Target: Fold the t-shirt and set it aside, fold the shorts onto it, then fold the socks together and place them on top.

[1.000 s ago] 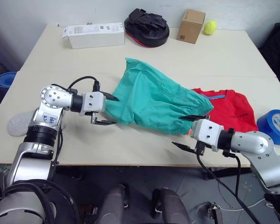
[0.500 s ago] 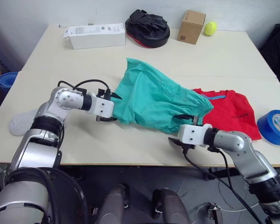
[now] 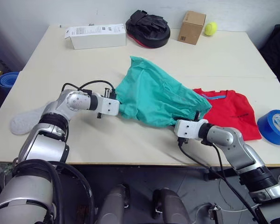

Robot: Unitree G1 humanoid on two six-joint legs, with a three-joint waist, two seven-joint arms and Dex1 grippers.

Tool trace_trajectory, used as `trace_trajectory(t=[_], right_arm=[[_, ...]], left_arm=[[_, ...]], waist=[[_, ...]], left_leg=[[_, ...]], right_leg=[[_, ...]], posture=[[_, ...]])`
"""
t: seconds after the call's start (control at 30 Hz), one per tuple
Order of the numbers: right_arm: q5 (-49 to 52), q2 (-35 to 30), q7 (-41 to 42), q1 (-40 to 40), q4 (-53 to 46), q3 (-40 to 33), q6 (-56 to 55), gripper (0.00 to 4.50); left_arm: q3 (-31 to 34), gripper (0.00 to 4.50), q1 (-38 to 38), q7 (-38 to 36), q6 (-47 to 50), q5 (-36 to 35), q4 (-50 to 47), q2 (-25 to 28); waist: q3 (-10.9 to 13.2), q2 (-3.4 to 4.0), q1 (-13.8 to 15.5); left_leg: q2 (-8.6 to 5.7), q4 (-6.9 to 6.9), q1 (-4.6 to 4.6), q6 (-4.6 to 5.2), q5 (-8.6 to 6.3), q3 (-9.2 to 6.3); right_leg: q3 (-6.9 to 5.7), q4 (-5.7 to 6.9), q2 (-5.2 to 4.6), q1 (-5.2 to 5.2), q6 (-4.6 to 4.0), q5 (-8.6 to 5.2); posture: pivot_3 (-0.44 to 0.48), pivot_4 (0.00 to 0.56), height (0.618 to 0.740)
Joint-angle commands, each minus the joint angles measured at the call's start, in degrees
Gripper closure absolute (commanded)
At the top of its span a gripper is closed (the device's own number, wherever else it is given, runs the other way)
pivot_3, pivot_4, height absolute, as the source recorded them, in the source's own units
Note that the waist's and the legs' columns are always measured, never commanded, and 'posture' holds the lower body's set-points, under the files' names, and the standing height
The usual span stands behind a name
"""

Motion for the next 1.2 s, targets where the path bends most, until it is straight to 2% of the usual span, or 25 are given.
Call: trace_trajectory(t=[0.03, 0.1, 0.17, 0.3, 0.4, 0.47, 0.53, 0.6, 0.67, 0.73, 0.87, 1.03, 1.2], right_arm=[[1.9, -0.8, 2.2, -0.6, -0.2, -1.8, -0.2, 4.50], [5.1, -1.0, 5.5, -0.6, -1.4, -2.0, -0.5, 4.50], [8.4, -1.7, 9.4, -0.3, -2.9, -2.0, -1.7, 4.50], [17.0, -3.2, 18.8, 1.2, -6.3, -1.8, -5.9, 4.50], [18.5, -4.5, 23.5, 1.4, -5.4, -0.8, -11.7, 4.50], [18.4, -4.7, 25.2, 1.1, -3.7, -0.2, -15.1, 4.50], [18.1, -4.6, 26.9, 0.2, -1.1, 0.6, -19.4, 4.50], [17.9, -4.3, 27.7, -0.5, 1.0, 0.9, -22.5, 4.50], [17.4, -3.8, 28.2, -1.8, 3.4, 1.1, -25.2, 4.50], [17.8, -3.4, 28.5, -2.3, 4.6, 1.3, -24.8, 4.50], [18.9, -4.2, 29.4, -0.6, 2.8, 1.2, -24.3, 4.50], [19.4, -4.5, 29.0, 0.4, 1.1, 0.1, -22.3, 4.50], [15.5, -4.0, 24.8, -1.0, 2.2, -0.9, -21.6, 4.50]], left_arm=[[0.8, 4.47, -1.0, -1.6, 1.1, -1.0, 1.0, 0.5], [2.2, 4.47, -0.8, -5.5, 1.8, -3.4, 0.9, 0.8], [4.0, 4.47, 0.0, -12.9, 3.5, -7.2, 0.1, 1.4], [7.5, 4.47, 5.3, -34.3, 11.4, -17.9, -8.3, 4.5], [7.8, 4.47, 16.8, -49.2, 25.3, -26.5, -28.6, 12.3], [8.0, 4.47, 25.0, -51.9, 34.8, -31.5, -43.1, 18.0], [10.3, 4.47, 34.6, -51.0, 43.3, -35.7, -57.3, 23.6], [12.2, 4.47, 41.1, -48.4, 49.1, -38.2, -66.3, 26.9], [14.1, 4.47, 47.0, -44.7, 53.0, -39.5, -73.1, 28.8], [16.5, 4.47, 52.4, -38.3, 55.6, -38.1, -78.1, 28.1], [19.8, 4.47, 57.2, -29.0, 58.9, -36.5, -82.1, 25.0], [20.3, 4.47, 58.4, -26.3, 56.8, -34.9, -81.6, 24.7], [19.7, 4.47, 55.7, -22.9, 53.4, -32.3, -77.4, 23.6]], waist=[[0.0, 0.00, -0.1], [0.0, 0.00, -0.2], [0.0, 0.00, -0.3], [0.0, 0.01, -0.9], [0.0, 0.02, -2.2], [0.0, 0.03, -3.2], [0.0, 0.07, -3.4], [0.1, 0.08, -3.3], [0.1, 0.12, -2.8], [0.1, 0.15, -2.2], [0.1, 0.24, -1.1], [0.1, 0.27, -0.3], [0.0, 0.33, -0.2]], left_leg=[[0.00, -0.01, -0.01, 0.02, 0.01, 0.01], [0.00, -0.02, -0.01, 0.04, 0.03, 0.04], [0.01, -0.02, -0.01, 0.05, 0.02, 0.09], [0.07, -0.08, 0.01, 0.02, -0.06, 0.33], [0.13, -0.12, 0.08, -0.04, -0.10, 0.38], [0.22, -0.16, 0.23, -0.10, -0.16, 0.47], [0.25, -0.30, 0.33, -0.13, -0.17, 0.46], [0.25, -0.59, 0.50, -0.16, -0.16, 0.47], [0.19, -0.80, 0.77, -0.21, -0.11, 0.47], [0.19, -0.85, 0.80, -0.28, -0.16, 0.45], [0.19, -0.88, 0.88, -0.39, -0.29, 0.39], [0.18, -0.91, 0.99, -0.41, -0.31, 0.41], [0.18, -1.03, 1.05, -0.44, -0.31, 0.42]], right_leg=[[-0.01, 0.00, 0.00, -0.02, 0.00, 0.00], [-0.05, -0.01, -0.01, -0.03, 0.00, 0.00], [-0.10, -0.02, -0.03, -0.05, 0.00, 0.00], [-0.33, -0.07, -0.10, -0.13, 0.00, 0.00], [-0.47, -0.06, -0.14, -0.11, 0.01, 0.00], [-0.49, -0.04, -0.14, -0.05, 0.00, 0.00], [-0.42, -0.02, -0.15, -0.06, 0.00, 0.00], [-0.33, -0.08, -0.15, -0.03, 0.00, 0.00], [-0.29, -0.12, -0.18, 0.16, -0.05, -0.03], [-0.28, -0.26, -0.18, 0.21, -0.30, -0.17], [-0.27, -0.27, -0.22, 0.30, -0.33, -0.18], [-0.26, -0.28, -0.23, 0.36, -0.34, -0.17], [-0.26, -0.29, -0.23, 0.35, -0.41, -0.18]], posture=[[0.000, 0.150, 0.740], [0.000, 0.150, 0.740], [0.000, 0.150, 0.740], [0.000, 0.150, 0.740], [0.000, 0.150, 0.740], [0.000, 0.150, 0.740], [0.000, 0.150, 0.740], [0.000, 0.150, 0.740], [0.000, 0.150, 0.740], [0.000, 0.150, 0.740], [0.000, 0.150, 0.740], [0.000, 0.150, 0.740], [0.000, 0.150, 0.740]])
